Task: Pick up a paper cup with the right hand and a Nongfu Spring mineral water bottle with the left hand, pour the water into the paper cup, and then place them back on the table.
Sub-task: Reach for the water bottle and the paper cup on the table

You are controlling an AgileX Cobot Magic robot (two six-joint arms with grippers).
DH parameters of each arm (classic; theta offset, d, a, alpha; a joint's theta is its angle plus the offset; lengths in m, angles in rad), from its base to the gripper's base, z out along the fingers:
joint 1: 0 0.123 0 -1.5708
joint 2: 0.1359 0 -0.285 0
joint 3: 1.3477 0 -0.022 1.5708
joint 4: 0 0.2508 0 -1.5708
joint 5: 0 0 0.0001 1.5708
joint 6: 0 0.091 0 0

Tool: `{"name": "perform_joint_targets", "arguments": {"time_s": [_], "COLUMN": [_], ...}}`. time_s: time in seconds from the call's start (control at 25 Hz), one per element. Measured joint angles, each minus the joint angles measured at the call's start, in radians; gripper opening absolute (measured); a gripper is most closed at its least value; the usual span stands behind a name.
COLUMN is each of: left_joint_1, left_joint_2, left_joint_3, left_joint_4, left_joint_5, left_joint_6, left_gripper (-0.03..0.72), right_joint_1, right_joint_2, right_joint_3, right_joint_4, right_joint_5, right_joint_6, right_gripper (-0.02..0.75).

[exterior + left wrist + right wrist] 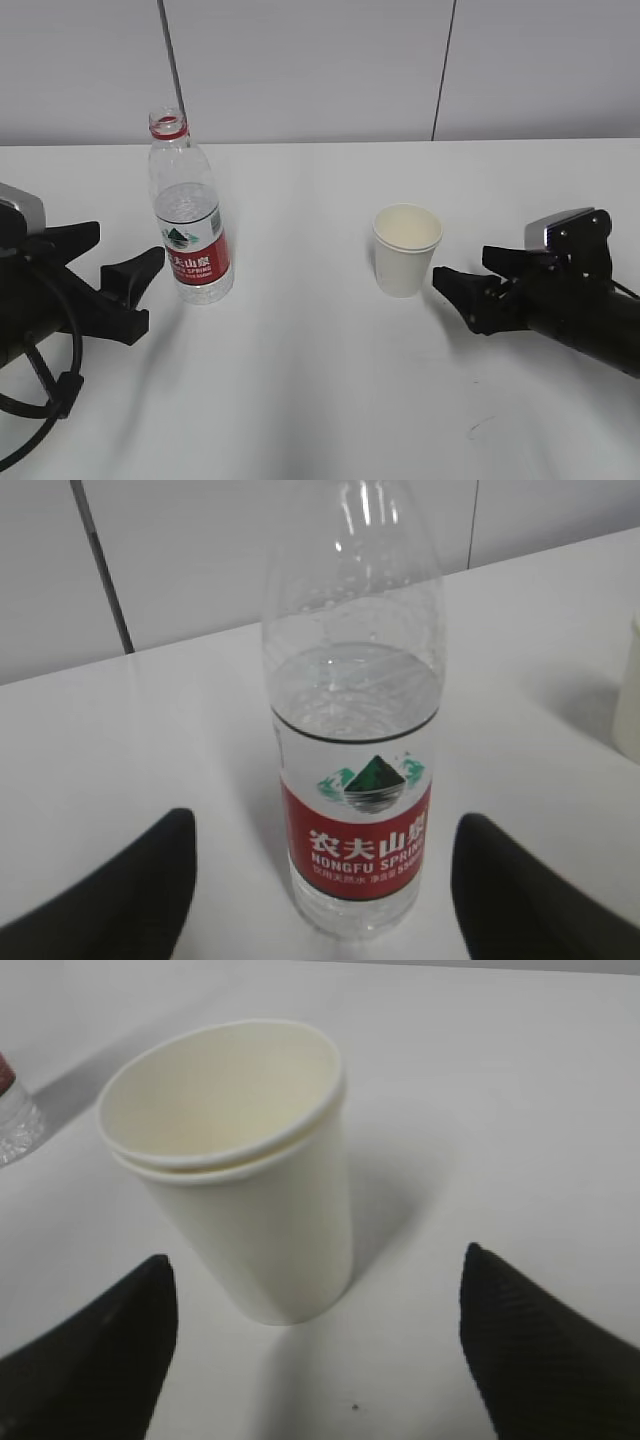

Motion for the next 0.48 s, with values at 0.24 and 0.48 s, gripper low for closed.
{"name": "perform_joint_targets", "arguments": {"time_s": [0.24, 0.48], "left_joint_1": [0.000, 0.000], "left_joint_2": [0.000, 0.000], "left_joint_3": [0.000, 0.000], "left_joint_4": [0.000, 0.000], "left_joint_5": [0.000, -0.001], "left_joint_6": [0.000, 0.000], "left_gripper": [0.491, 0.491], "right_joint_1": [0.064, 0.105], "right_joint_2": [0.071, 0.134], "right_joint_3": [-0.076, -0.171], "right_joint_4": [0.003, 0.028], "right_joint_5": [0.000, -0.002], "right_joint_6": [0.000, -0.002], "right_gripper": [0.666, 0.666]}}
